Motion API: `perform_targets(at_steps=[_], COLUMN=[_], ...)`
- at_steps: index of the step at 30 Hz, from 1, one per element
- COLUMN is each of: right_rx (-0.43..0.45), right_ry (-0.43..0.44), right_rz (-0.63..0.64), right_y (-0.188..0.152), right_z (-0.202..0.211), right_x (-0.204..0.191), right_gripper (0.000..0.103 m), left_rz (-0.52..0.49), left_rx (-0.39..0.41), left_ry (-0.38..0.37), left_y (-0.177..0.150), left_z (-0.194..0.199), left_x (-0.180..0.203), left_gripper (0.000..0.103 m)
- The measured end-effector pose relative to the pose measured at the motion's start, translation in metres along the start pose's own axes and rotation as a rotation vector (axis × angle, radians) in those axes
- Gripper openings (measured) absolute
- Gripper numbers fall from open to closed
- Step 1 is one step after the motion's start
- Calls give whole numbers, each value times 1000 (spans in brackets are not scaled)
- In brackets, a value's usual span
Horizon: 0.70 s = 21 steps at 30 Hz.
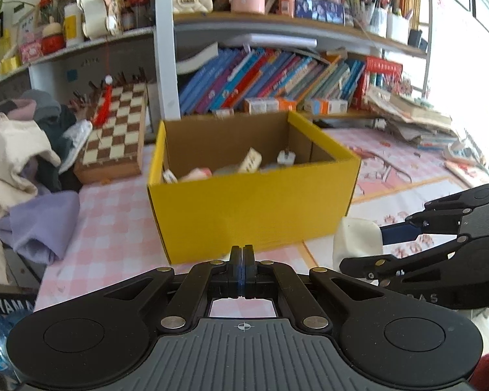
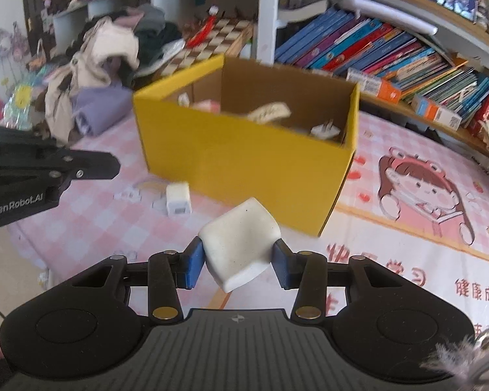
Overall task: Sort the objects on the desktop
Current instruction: 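Lift the white cube and charger up toward the yellow box with both tools, then carry the white cube and charger over the box opening with both tools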
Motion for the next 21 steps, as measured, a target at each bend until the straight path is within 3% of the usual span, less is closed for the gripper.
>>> perform_targets(at_steps=[11, 19, 21], right_rx=[179, 222, 224], right_ry=[14, 23, 32], right_rz=[-17, 2, -1], right_y=[50, 79, 83], right_z=[31, 27, 23], right_x=[14, 29, 33], right_gripper=[41, 41, 41], left_rz=[-7, -6, -19], left_rx=[135, 161, 123], left_ry=[35, 64, 23], left_y=[41, 61, 57], left_z=[16, 11, 4], left_x=[-11, -17, -14], left_gripper=[0, 0, 0])
Point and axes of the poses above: each gripper's, at about its wrist camera, not at the fingertips, and z roughly against the way its jaws point, x to its right, y to its top, the point moved 3 cm from there along -z, roughly the way its jaws point, and after that the axes turned 8 degrees about -x, right-handed, at the moved point
